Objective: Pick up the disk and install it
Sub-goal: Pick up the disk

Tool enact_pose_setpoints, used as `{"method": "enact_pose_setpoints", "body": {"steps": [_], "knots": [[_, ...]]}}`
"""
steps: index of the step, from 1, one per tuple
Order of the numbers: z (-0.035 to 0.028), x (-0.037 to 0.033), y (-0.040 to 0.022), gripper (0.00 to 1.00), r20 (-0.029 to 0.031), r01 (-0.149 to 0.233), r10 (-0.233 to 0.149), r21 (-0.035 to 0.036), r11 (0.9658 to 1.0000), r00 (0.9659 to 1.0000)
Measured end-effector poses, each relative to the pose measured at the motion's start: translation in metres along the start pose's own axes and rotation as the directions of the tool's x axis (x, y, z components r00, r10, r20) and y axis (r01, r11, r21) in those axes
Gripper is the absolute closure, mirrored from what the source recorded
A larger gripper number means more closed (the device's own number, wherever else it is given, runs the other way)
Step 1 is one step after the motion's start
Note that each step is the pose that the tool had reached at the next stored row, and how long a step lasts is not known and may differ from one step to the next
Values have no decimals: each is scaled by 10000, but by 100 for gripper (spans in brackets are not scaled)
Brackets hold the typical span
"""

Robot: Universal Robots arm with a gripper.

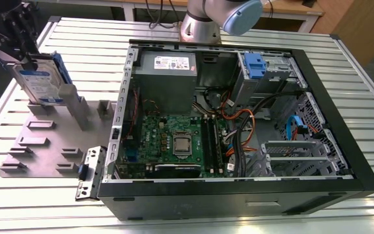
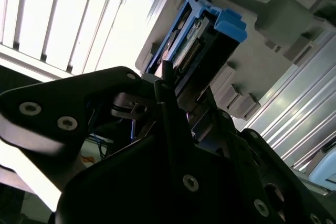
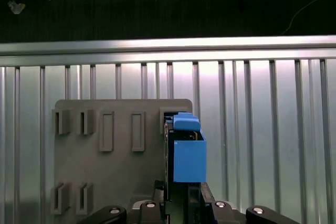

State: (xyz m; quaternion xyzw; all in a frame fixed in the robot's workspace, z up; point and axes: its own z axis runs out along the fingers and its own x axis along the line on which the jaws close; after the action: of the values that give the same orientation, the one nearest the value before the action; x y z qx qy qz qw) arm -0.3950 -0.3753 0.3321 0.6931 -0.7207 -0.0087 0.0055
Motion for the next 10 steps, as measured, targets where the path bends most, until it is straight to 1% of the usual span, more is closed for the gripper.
{"method": "enact_pose_setpoints", "body": {"steps": [3,7,10], "knots": [[-73,0,1,65,0,0,0,1,10000,10000],[-203,-1,4,65,0,0,0,0,10000,10000],[-281,-1,5,65,0,0,0,1,10000,10000]]}}
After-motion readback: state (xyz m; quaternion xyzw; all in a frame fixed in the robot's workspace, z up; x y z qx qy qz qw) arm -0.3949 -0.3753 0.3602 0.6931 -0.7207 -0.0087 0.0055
